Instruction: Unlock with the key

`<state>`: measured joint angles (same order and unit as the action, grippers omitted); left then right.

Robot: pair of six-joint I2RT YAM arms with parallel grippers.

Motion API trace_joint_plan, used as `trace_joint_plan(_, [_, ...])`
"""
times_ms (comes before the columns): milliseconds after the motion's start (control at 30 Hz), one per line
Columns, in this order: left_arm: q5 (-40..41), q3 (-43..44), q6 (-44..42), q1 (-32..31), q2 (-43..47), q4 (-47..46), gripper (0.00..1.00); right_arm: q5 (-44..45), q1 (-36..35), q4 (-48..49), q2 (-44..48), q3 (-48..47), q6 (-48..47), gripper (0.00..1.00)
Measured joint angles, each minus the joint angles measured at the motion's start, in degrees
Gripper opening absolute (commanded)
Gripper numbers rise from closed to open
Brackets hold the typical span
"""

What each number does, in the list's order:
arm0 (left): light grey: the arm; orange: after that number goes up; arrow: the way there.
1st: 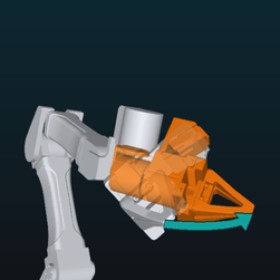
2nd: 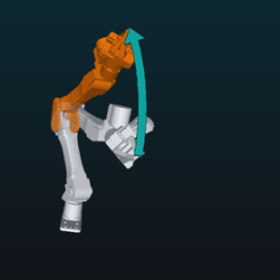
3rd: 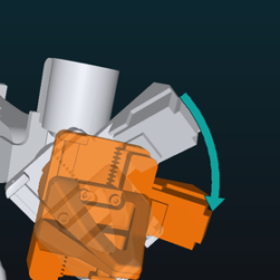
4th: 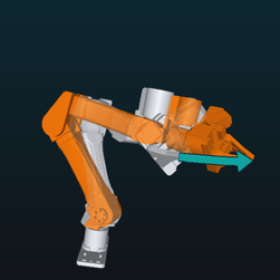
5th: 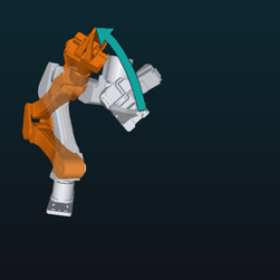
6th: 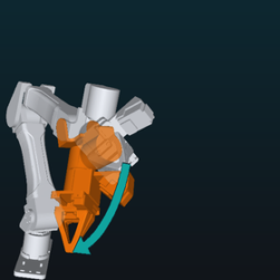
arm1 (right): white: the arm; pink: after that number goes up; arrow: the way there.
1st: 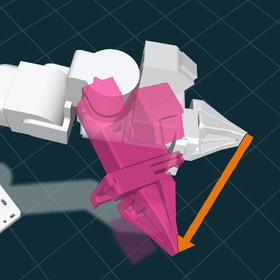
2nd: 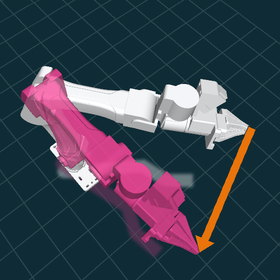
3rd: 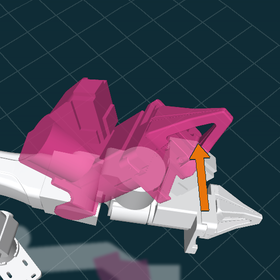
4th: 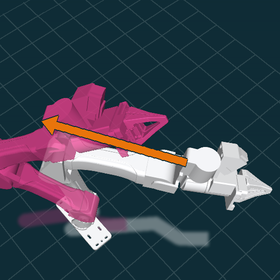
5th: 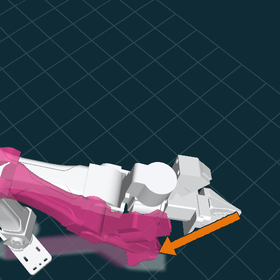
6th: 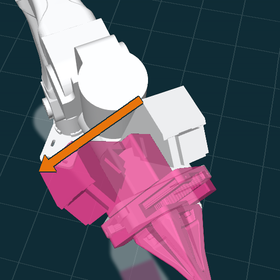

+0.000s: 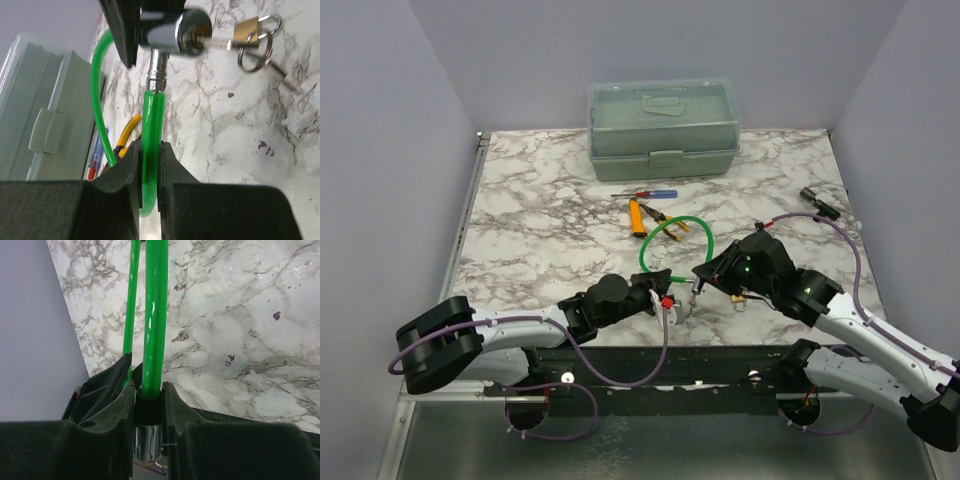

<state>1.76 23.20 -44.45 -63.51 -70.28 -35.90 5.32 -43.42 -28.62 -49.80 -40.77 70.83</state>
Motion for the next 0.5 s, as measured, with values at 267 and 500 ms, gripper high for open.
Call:
trace_joint_plan(267, [6.01,0.48,2.01,0.81,-0.94,2.03,0.00,-1.62,0.35,-1.42,1.22,0.02,-2.86,0.00])
trace_joint_plan(500, [9.55,1.92,2.62,1.03,-2.73,2.73,0.00,-3.74,0.35,-1.07,0.24,0.02,-4.96,0.00])
